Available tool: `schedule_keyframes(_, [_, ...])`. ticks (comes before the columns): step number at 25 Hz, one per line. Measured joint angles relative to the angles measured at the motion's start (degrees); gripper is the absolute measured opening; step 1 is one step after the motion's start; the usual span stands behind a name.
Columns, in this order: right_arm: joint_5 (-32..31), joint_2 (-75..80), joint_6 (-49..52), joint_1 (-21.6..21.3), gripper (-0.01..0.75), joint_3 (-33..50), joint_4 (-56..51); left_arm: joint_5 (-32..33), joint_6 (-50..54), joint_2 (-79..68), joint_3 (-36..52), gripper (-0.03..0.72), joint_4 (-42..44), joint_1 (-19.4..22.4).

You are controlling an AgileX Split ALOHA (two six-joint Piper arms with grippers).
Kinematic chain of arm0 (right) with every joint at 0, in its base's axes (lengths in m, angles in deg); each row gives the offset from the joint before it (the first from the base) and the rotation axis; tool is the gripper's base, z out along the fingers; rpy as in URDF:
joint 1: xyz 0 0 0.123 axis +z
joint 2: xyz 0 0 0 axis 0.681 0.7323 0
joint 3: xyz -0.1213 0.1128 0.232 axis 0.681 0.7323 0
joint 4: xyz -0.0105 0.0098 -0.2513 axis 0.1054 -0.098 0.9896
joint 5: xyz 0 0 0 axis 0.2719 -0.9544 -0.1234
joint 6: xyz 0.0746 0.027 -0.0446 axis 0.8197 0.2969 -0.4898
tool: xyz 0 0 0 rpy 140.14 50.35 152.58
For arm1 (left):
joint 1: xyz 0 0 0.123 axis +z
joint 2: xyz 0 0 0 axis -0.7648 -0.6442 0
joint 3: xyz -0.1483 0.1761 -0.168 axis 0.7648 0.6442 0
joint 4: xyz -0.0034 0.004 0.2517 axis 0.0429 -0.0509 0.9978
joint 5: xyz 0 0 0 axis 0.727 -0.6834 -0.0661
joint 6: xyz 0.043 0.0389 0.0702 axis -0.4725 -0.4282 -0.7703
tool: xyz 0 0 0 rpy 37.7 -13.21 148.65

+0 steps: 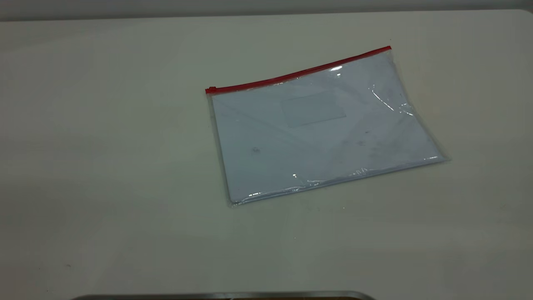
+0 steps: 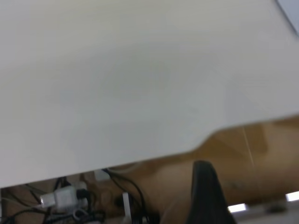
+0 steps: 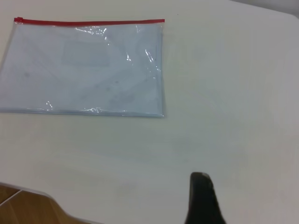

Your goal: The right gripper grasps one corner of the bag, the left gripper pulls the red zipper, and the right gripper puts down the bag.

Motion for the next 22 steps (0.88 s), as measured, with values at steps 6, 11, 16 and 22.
schedule_keyframes(6, [0.0,0.0,0.0,0.0,0.529,0.0,0.0,0.2,0.1,9.5,0.0,0.55,0.1,5.8])
schedule_keyframes(11, [0.0,0.0,0.0,0.0,0.529,0.0,0.0,0.6,0.2,13.6,0.0,0.55,0.1,6.0])
schedule_keyframes(16, [0.0,0.0,0.0,0.0,0.529,0.0,0.0,0.6,0.2,13.7,0.0,0.55,0.1,6.0])
schedule_keyframes(22, [0.0,0.0,0.0,0.0,0.529,0.0,0.0,0.6,0.2,13.7,0.0,0.55,0.1,6.0])
